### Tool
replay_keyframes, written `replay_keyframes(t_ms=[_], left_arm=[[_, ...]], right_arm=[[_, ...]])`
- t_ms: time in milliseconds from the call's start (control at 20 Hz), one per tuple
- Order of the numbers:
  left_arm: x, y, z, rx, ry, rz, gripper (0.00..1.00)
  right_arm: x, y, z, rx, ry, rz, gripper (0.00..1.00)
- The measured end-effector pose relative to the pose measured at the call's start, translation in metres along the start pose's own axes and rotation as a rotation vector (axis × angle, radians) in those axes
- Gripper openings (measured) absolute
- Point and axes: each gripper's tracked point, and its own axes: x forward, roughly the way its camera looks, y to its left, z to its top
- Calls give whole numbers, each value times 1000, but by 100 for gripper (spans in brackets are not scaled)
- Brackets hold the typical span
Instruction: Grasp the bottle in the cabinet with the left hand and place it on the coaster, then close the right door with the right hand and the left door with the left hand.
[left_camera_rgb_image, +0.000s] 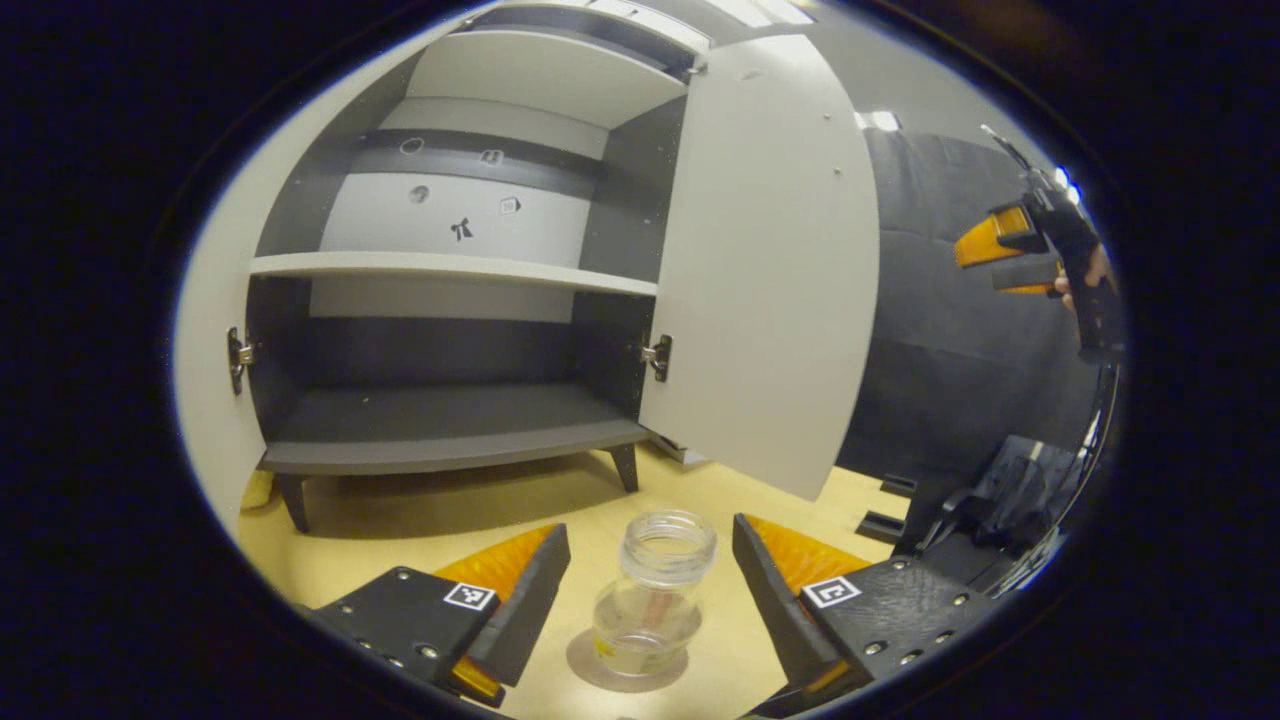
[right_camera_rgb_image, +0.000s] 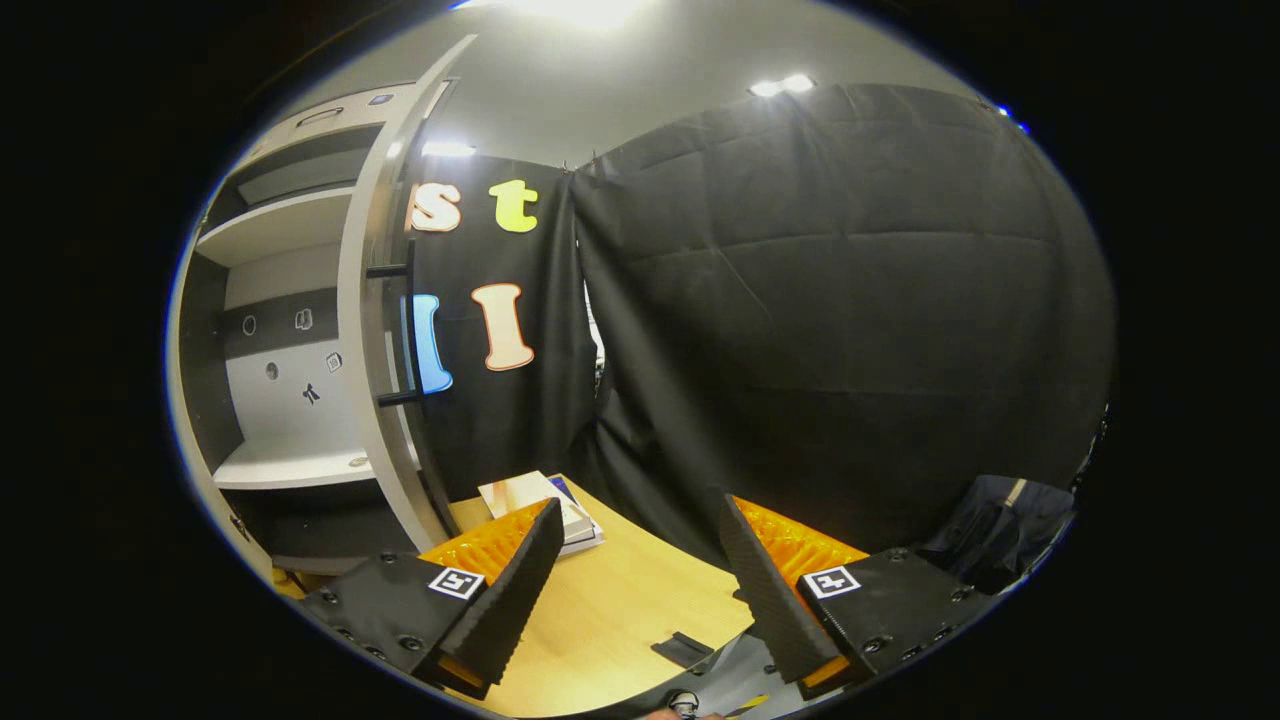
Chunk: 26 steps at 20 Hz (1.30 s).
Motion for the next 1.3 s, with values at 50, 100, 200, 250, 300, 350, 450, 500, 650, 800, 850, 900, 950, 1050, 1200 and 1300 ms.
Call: replay_keyframes(t_ms=[50, 100, 200, 250, 300, 350, 450, 500, 650, 800, 850, 900, 950, 1050, 1200, 1300], left_arm=[[-7, 1, 10, -7, -9, 16, 95], [-17, 5, 26, -24, -33, 46, 95], [-42, 8, 66, -79, -106, 86, 95], [-54, 13, 88, -91, -146, 124, 95], [-67, 22, 109, -91, -178, 178, 95], [-80, 33, 130, -87, -206, 245, 95], [-108, 55, 168, -90, -244, 396, 95], [-122, 62, 184, -91, -253, 470, 95], [-151, 79, 228, -68, -261, 630, 95], [-178, 91, 259, -2, -232, 777, 95], [-181, 94, 263, 16, -217, 813, 97], [-186, 94, 267, 27, -205, 845, 94], [-189, 93, 269, 27, -190, 866, 100], [-189, 89, 270, 18, -164, 882, 94], [-189, 88, 281, -2, -151, 901, 100], [-191, 83, 291, 14, -165, 908, 95]], right_arm=[[2, 0, 2, -9, -2, 10, 96], [8, 3, 7, -17, -8, 22, 97], [31, 15, 25, -11, -34, 52, 97], [41, 19, 33, -3, -53, 70, 100], [49, 19, 36, 3, -68, 88, 100], [58, 20, 39, 3, -76, 107, 100], [73, 22, 39, -13, -79, 152, 97], [80, 23, 43, -21, -86, 175, 97], [101, 31, 55, -48, -104, 258, 97], [118, 45, 63, -55, -93, 369, 100], [120, 50, 66, -47, -90, 405, 97], [122, 56, 70, -37, -87, 440, 100], [123, 63, 75, -34, -88, 475, 97], [125, 68, 84, -48, -103, 520, 100], [117, 84, 107, -43, -154, 592, 100], [114, 92, 120, -33, -170, 625, 100]])
